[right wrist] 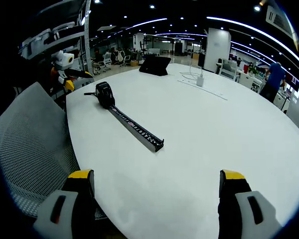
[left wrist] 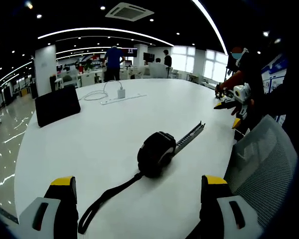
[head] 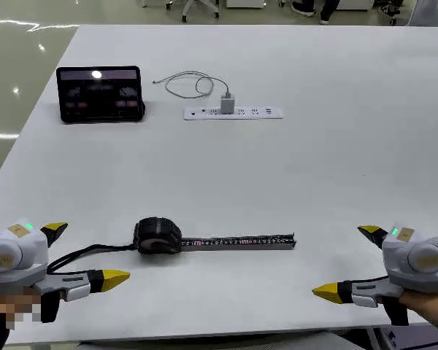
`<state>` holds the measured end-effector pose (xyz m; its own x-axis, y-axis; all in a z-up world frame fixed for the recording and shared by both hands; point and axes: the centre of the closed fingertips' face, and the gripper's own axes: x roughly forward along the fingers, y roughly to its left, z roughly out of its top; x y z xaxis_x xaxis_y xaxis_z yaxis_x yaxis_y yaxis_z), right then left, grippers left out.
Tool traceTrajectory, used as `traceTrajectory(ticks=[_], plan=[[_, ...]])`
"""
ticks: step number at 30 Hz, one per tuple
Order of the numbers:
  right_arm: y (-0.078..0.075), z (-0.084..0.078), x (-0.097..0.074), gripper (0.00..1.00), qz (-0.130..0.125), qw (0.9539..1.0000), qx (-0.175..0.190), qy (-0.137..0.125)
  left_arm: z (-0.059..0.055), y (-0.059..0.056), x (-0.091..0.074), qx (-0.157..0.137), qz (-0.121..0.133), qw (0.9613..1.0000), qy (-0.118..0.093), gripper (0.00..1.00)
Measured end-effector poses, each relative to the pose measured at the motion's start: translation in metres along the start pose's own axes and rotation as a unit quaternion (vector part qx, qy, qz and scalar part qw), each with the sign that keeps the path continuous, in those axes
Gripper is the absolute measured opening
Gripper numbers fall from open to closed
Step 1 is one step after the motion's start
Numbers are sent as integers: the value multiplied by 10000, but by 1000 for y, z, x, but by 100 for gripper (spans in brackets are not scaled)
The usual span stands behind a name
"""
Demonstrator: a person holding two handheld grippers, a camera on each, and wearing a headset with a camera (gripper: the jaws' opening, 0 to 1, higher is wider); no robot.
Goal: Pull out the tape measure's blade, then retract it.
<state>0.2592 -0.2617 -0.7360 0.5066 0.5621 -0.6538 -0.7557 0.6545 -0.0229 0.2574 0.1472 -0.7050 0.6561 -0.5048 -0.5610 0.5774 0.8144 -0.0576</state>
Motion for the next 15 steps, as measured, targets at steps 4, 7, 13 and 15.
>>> traceTrajectory(ticks=[4, 7, 13, 15], plan=[[-1, -8, -6, 100, -63, 10000, 73, 25, -3, -4, -4, 84, 19, 9999, -61, 100], [0, -7, -11, 100, -101, 9999, 93, -27, -7, -4, -8, 53, 36, 10000, -33, 100], [0, -10, -17, 100, -142, 9999, 65, -57, -7, -1, -14, -26, 108, 9999, -86, 100], [2, -9, -19, 100, -143, 9998, 83, -59, -5, -2, -15, -26, 119, 9999, -87, 100]])
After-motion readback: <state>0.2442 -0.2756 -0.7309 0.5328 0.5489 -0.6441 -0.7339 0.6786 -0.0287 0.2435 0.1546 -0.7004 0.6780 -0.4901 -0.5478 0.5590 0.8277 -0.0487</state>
